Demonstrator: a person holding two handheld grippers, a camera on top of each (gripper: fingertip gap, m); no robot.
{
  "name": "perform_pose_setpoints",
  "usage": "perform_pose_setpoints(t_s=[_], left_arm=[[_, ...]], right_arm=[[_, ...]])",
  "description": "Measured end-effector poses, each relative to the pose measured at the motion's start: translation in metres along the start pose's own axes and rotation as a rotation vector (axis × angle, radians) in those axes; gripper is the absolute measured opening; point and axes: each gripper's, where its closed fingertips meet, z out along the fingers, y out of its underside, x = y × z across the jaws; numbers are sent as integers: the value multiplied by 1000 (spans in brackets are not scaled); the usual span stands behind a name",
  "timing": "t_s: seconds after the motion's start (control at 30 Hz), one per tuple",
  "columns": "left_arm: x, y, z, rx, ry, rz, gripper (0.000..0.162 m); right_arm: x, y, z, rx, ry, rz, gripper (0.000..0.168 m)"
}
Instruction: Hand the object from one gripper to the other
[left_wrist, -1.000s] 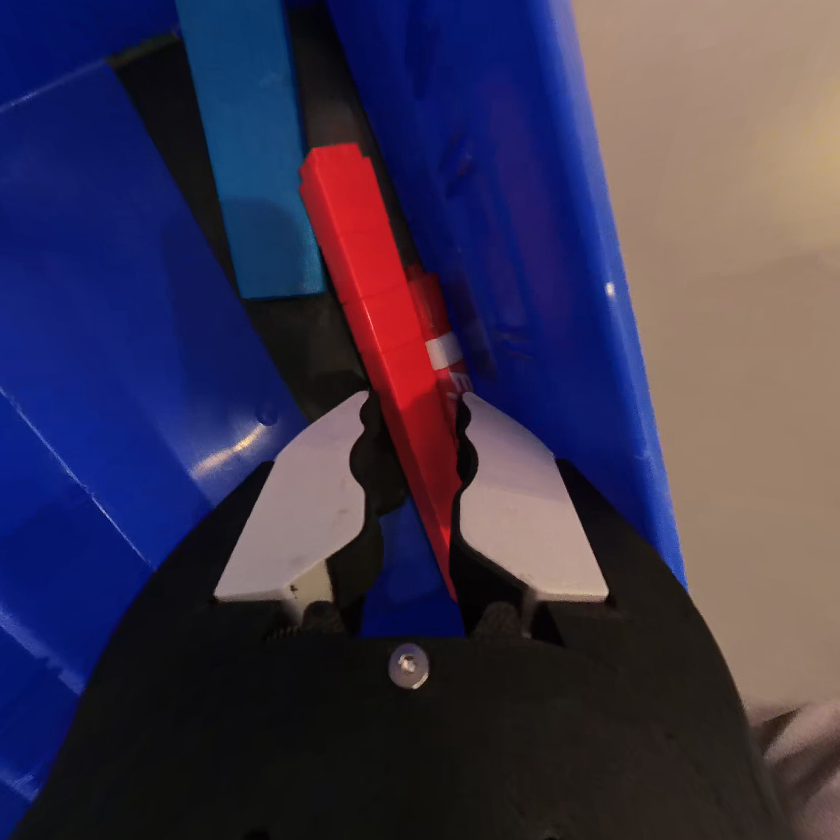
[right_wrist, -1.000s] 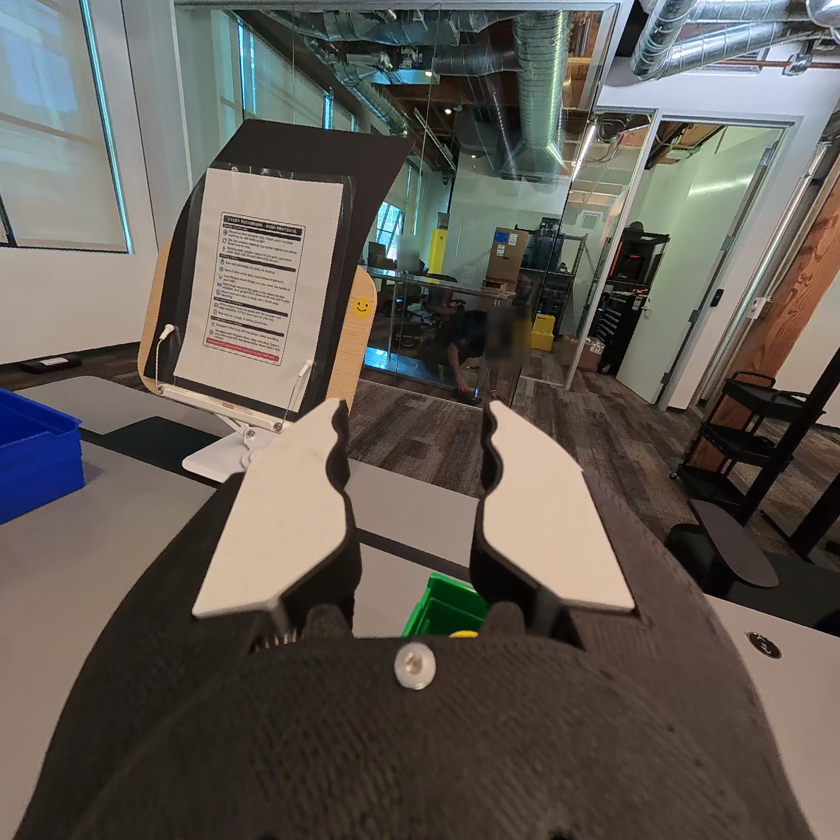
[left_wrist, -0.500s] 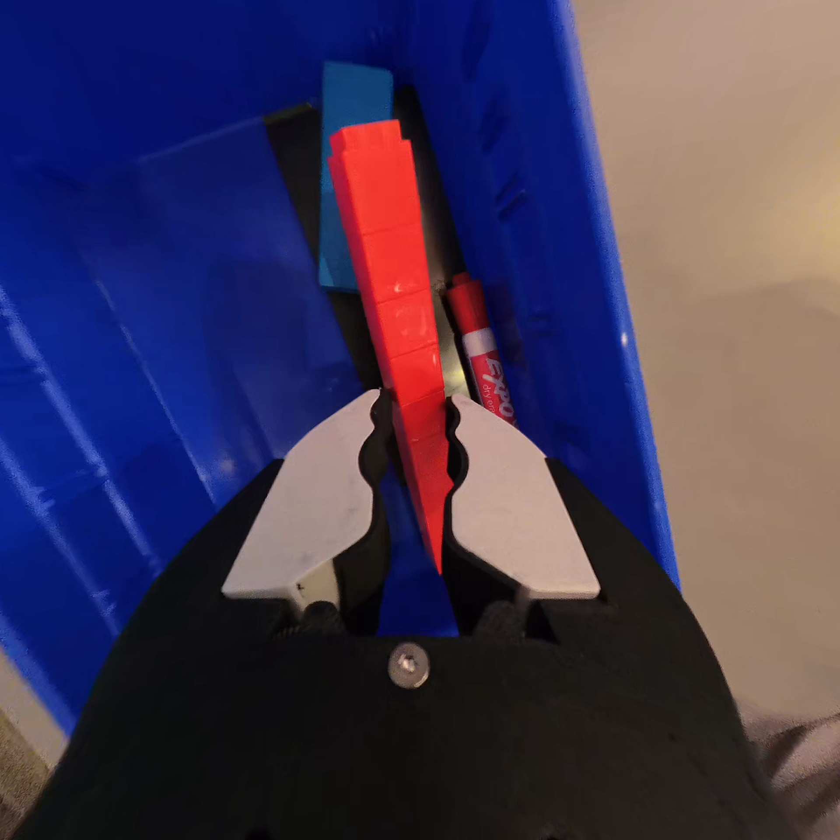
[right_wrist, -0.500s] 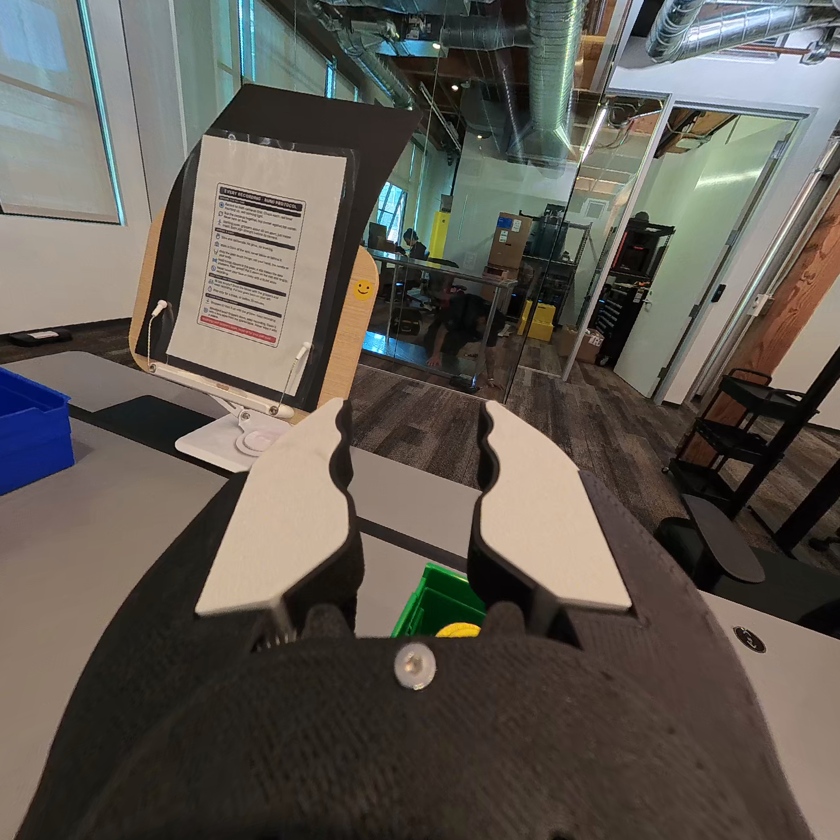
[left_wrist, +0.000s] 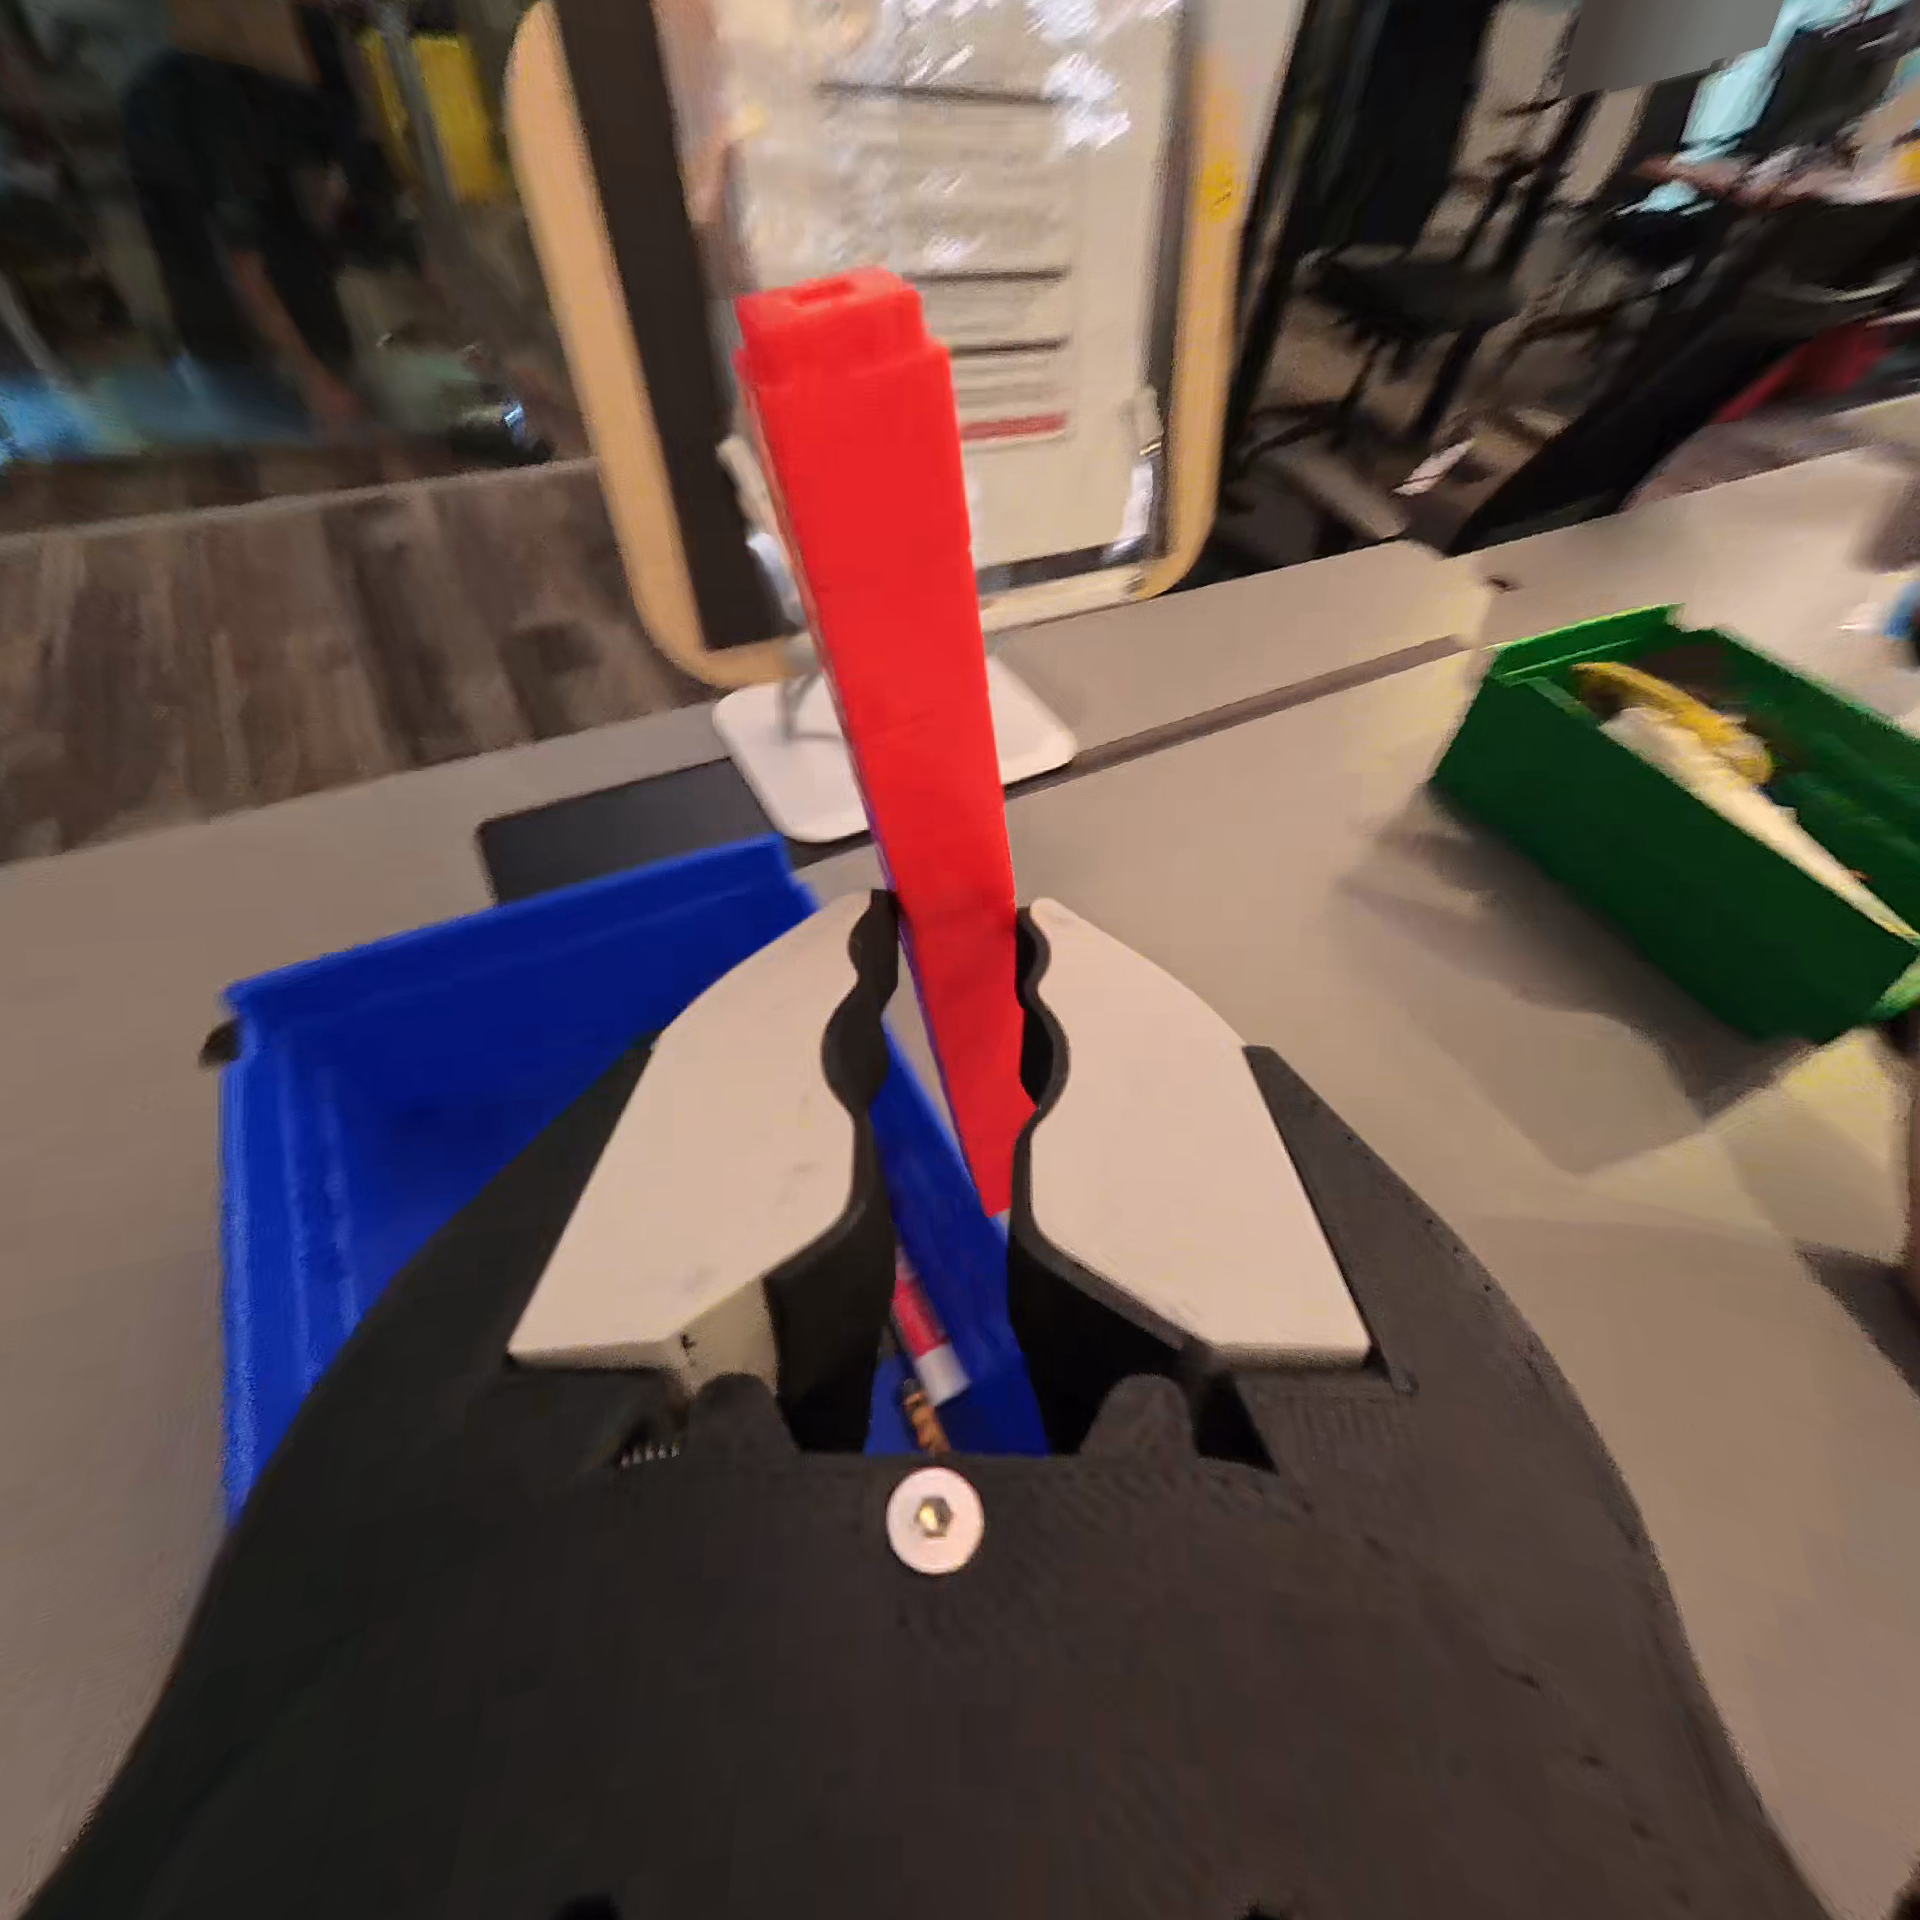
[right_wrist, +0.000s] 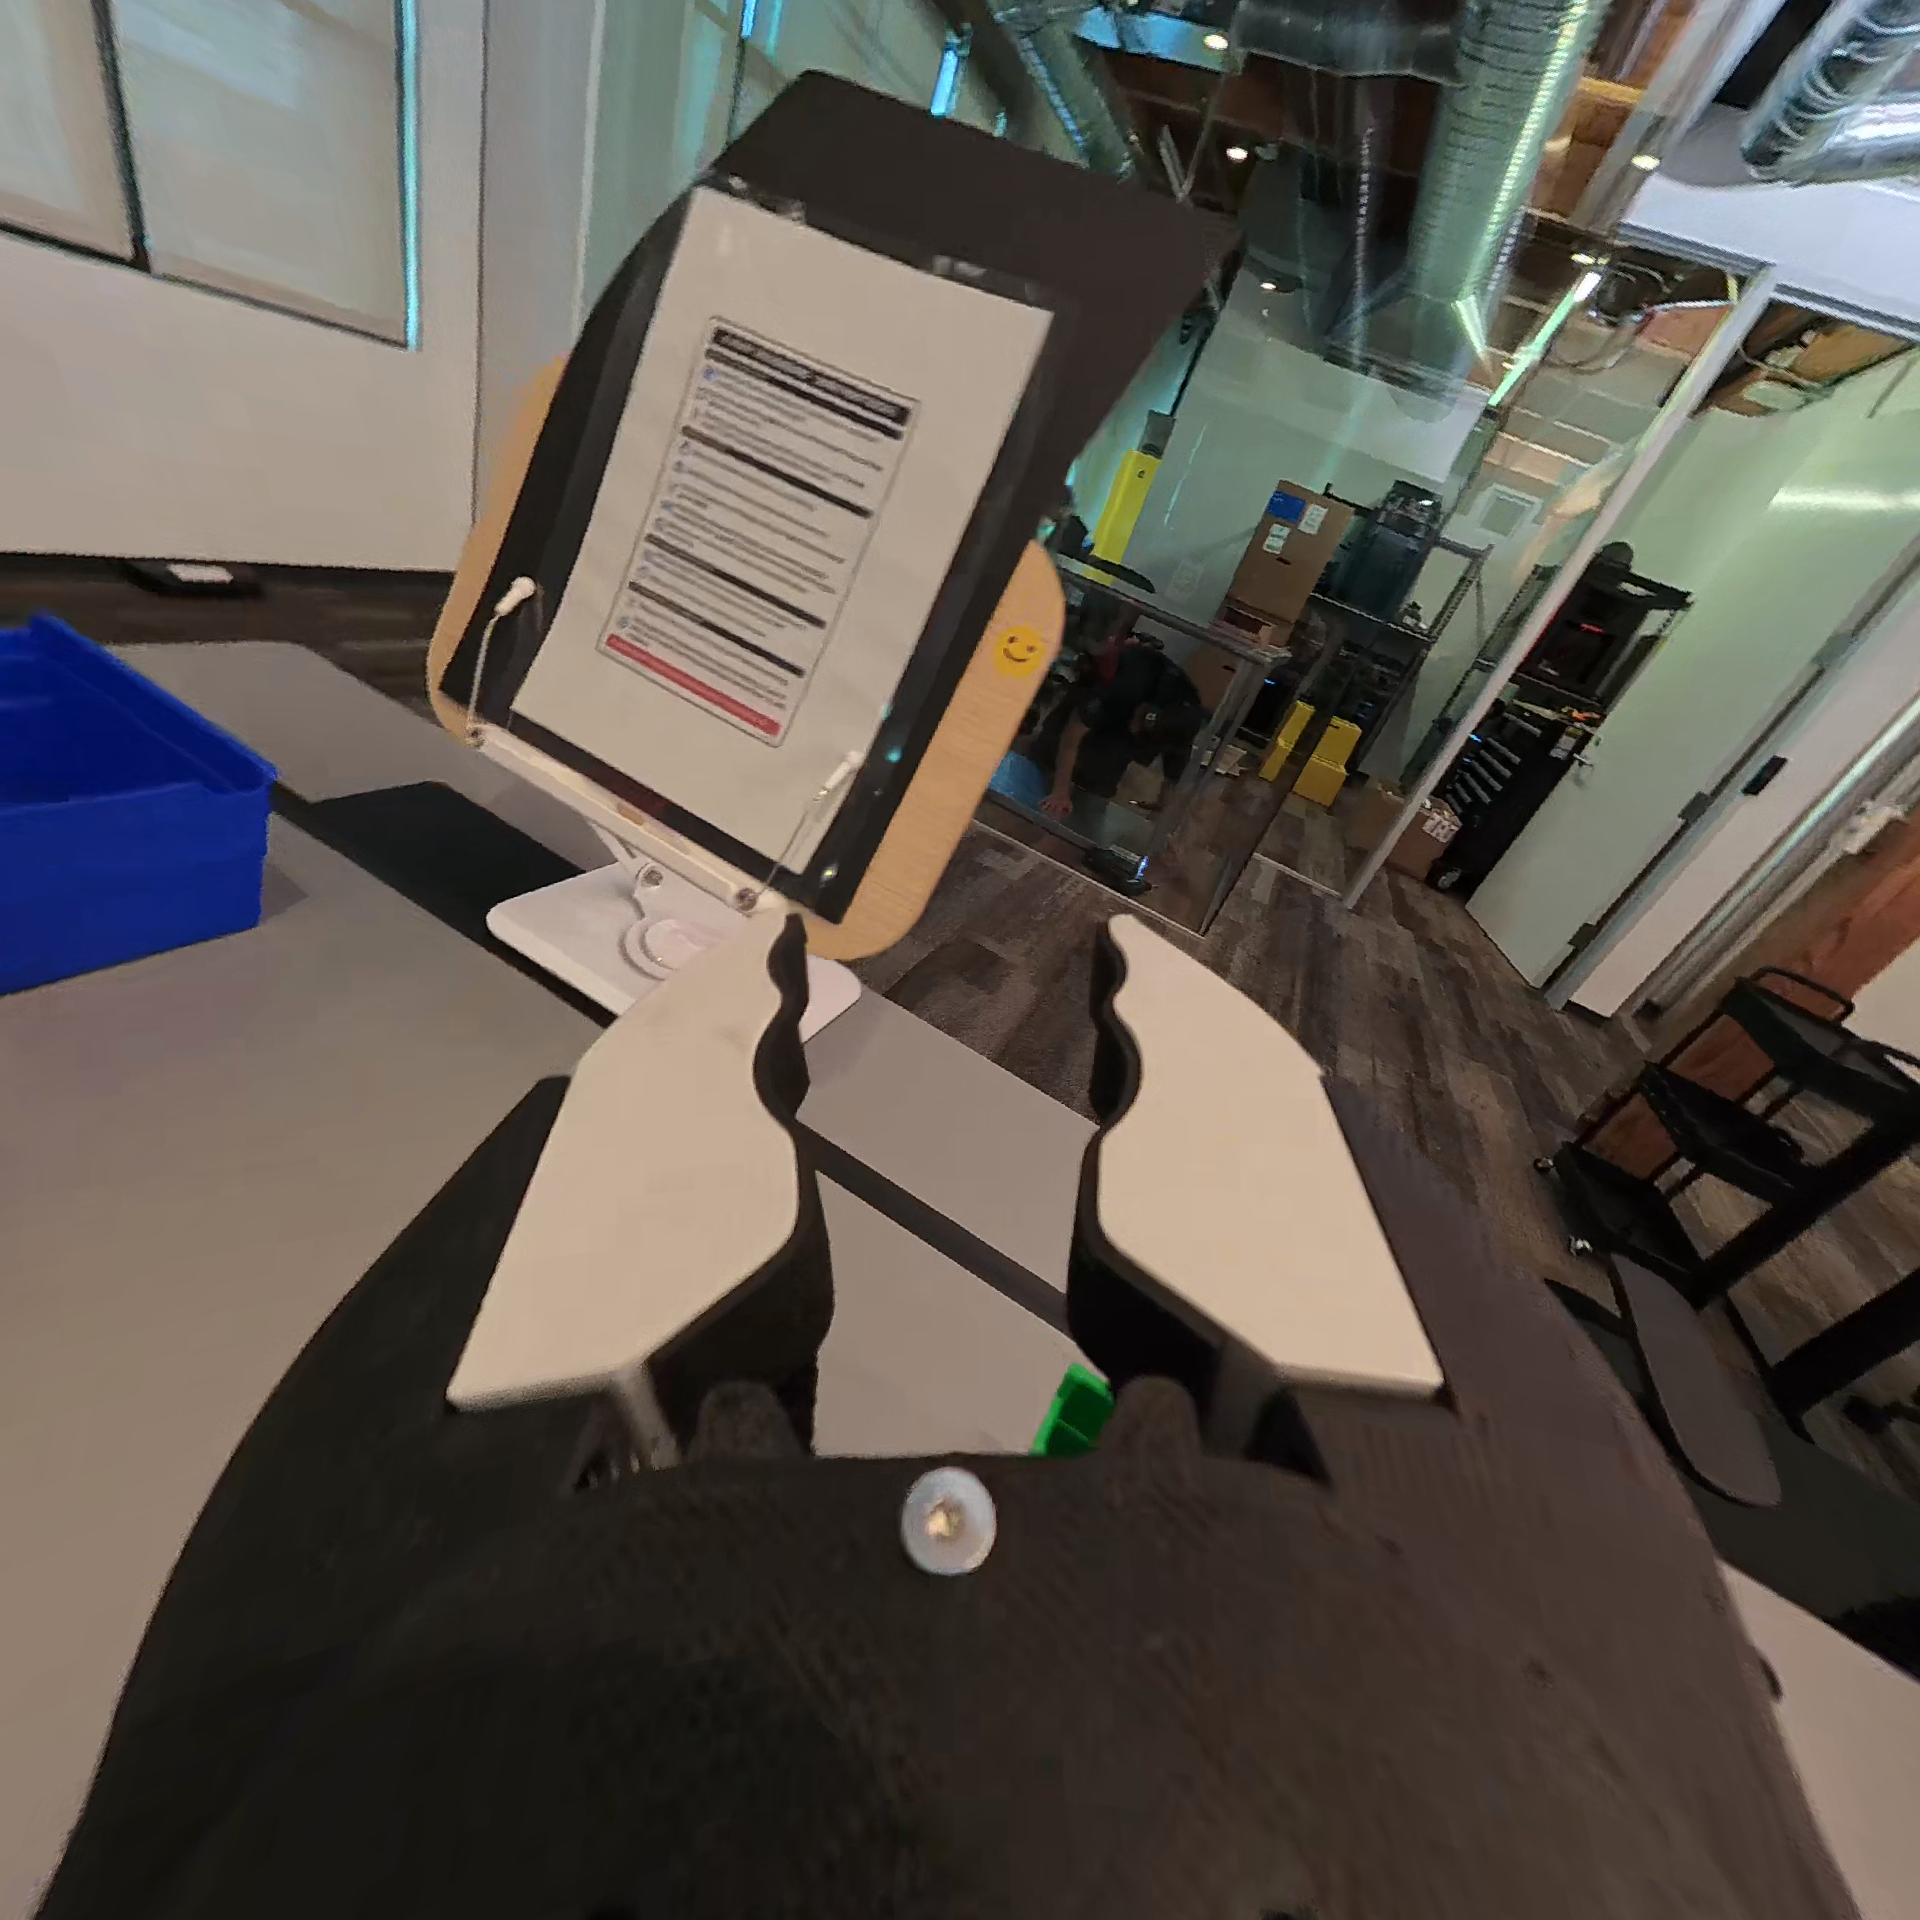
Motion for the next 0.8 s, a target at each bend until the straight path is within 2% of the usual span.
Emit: perform_pose_setpoints(t_s=[0.03, 0.13, 0.2, 0.27, 0.4, 0.47, 0.6, 0.8], left_arm=[[13, -3, -3, 15, 57, 9, 21], [54, -8, -7, 34, 257, 35, 21], [75, -12, -8, 53, 366, 49, 21], [96, -15, -9, 59, 478, 59, 21], [129, -15, -9, 53, 626, 94, 21], [142, -16, -8, 50, 676, 110, 21], [157, -13, -4, 27, 718, 135, 21], [171, -10, 2, 4, 760, 149, 21]], right_arm=[[-10, -1, 5, -7, -25, -23, 53], [-52, -6, 22, -14, -151, -68, 53], [-95, -18, 27, 32, -331, -29, 54], [-145, -39, 23, 118, -580, 98, 53], [-223, -91, -8, 284, -1099, 451, 54], [-248, -100, -17, 300, -1262, 551, 59], [-290, -91, -17, 213, -1384, 558, 67], [-325, -78, -12, 144, -1396, 490, 66]])
